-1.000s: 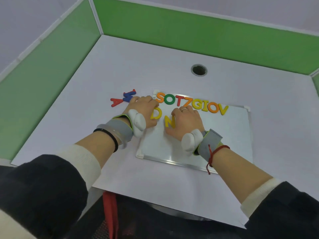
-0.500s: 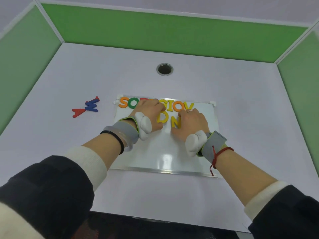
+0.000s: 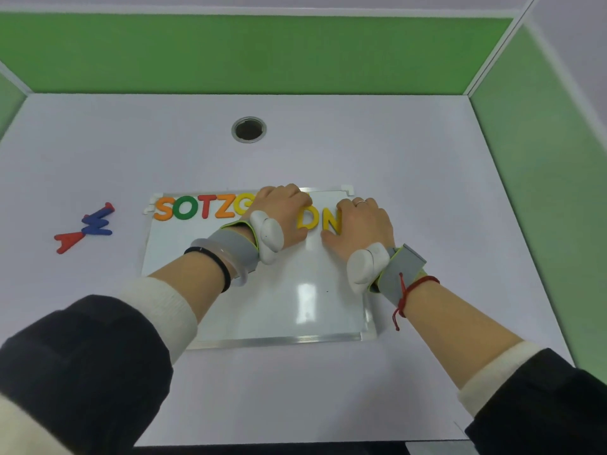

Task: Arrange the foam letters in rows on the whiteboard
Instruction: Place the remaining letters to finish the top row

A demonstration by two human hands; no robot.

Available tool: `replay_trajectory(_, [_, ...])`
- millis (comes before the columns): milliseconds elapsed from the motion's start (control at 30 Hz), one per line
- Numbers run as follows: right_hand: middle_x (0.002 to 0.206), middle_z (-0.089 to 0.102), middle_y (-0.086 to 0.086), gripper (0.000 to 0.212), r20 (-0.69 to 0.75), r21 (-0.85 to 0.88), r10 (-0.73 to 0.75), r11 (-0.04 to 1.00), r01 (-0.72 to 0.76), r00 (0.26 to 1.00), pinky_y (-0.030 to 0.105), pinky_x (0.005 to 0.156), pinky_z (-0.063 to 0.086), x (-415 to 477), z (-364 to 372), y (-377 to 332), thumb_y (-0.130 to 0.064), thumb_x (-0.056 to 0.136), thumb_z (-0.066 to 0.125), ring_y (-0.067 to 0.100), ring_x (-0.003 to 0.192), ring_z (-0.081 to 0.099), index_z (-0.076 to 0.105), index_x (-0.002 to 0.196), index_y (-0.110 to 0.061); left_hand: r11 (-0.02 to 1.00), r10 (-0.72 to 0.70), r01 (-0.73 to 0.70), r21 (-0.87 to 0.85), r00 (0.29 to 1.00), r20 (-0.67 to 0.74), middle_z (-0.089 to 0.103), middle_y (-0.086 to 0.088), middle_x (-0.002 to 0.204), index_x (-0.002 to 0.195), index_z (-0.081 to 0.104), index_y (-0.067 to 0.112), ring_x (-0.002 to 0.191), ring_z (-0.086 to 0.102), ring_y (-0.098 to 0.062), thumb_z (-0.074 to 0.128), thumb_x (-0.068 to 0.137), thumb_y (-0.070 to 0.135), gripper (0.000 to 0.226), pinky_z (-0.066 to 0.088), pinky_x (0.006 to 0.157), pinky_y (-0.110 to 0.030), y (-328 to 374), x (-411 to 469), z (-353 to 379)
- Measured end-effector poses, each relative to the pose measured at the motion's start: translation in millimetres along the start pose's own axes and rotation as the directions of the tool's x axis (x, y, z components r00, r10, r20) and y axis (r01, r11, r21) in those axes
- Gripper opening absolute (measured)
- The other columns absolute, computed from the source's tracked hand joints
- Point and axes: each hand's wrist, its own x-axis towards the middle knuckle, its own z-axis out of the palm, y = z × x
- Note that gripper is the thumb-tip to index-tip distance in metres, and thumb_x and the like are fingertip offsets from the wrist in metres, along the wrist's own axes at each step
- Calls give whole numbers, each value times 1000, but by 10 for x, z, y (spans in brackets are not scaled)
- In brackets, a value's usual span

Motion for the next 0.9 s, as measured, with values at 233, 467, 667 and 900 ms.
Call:
replay_trajectory(233, [112, 58, 12, 41, -54, 74, 2, 997, 2, 999, 37, 83, 39, 145, -38, 102, -38, 83, 55, 30, 108, 47, 53, 111, -9, 1000, -7, 6, -29, 999, -33, 52, -5, 130, 124, 51, 17, 119, 49, -26, 58, 82, 25, 43, 25, 106, -32, 67, 182, 44])
replay_trajectory(467, [115, 57, 11, 44, -42, 124, -1, 992, 6, 999, 38, 87, 40, 264, -26, 135, -39, 83, 57, 30, 111, 46, 53, 116, -10, 999, 2, -3, -43, 999, -36, 53, -4, 129, 123, 51, 18, 121, 48, -25, 51, 83, 35, 44, 21, 110, -32, 63, 293, 74])
replay_trajectory(667, [113, 56, 13, 43, -18, 169, 18, 985, -15, 1000, 38, 82, 43, 301, 1, 119, -40, 83, 58, 30, 110, 47, 54, 112, -8, 999, 28, -28, 15, 999, 24, 49, -1, 135, 130, 45, 22, 125, 43, -23, 54, 87, 35, 46, 22, 110, -35, 3, 370, 63])
replay_trajectory(900, [116, 52, 12, 44, 15, 177, 41, 983, -43, 999, 35, 76, 44, 345, 16, 103, -41, 84, 57, 29, 110, 49, 51, 113, -9, 1000, 29, -29, 9, 999, -16, 51, -2, 129, 125, 48, 19, 121, 45, -24, 54, 85, 33, 43, 30, 103, -36, -26, 370, 83])
